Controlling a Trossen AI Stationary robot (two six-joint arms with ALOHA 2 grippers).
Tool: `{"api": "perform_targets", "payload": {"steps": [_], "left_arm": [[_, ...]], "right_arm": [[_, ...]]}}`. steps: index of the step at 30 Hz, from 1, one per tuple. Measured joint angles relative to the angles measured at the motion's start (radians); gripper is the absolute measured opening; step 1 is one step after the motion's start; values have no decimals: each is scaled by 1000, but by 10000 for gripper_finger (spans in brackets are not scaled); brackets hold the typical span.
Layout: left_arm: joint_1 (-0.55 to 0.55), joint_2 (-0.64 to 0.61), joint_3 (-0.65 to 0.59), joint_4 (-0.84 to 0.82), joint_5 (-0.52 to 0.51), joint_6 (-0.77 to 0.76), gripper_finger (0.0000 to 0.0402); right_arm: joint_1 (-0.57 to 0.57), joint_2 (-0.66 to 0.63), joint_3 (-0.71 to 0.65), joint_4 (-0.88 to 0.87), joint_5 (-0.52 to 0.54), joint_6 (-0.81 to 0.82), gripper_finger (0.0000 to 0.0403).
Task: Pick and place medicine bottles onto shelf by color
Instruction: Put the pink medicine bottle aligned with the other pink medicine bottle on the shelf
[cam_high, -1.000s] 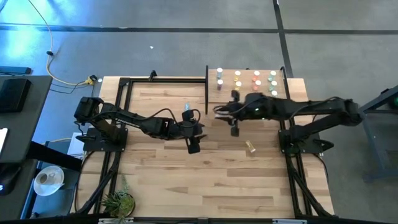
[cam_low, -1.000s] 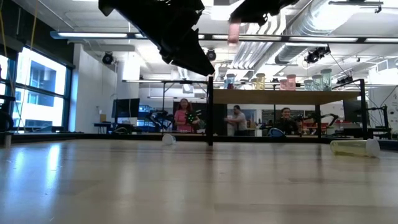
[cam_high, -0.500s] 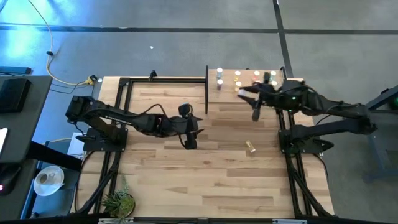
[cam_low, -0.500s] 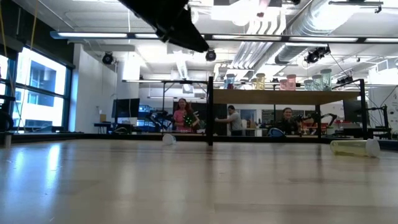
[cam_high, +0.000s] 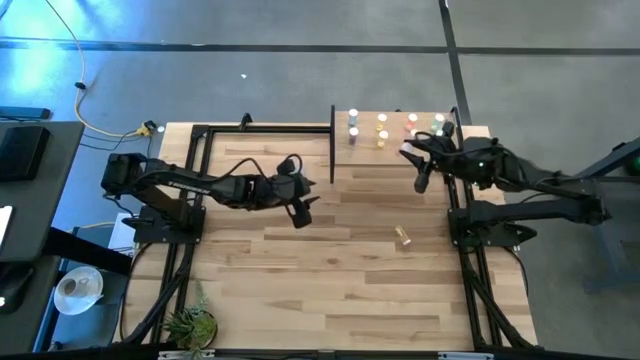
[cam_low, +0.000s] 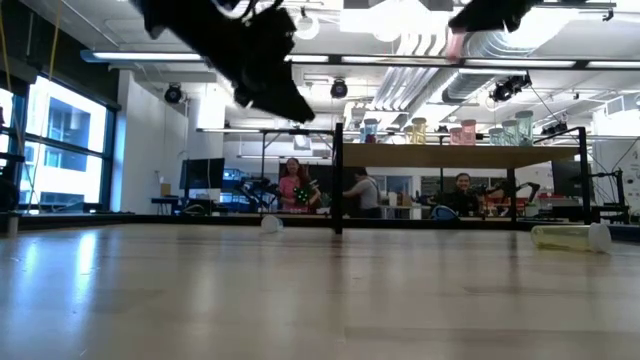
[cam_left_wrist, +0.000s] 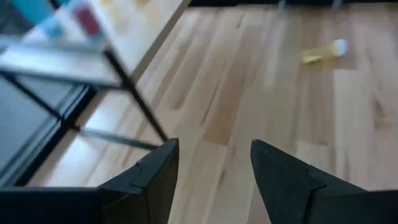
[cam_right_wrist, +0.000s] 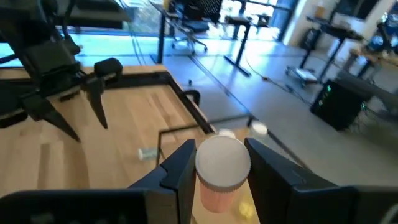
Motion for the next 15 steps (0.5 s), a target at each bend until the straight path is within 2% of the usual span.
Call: {"api": "perform_targets", "payload": {"steps": [8, 15], "left_arm": [[42, 0, -135, 220, 72, -78, 188], [46, 0, -145, 255, 91, -63, 188]], "right_arm": [[0, -8, -109, 2, 108, 77, 112], [0, -38, -182, -19, 180, 147, 112]]}}
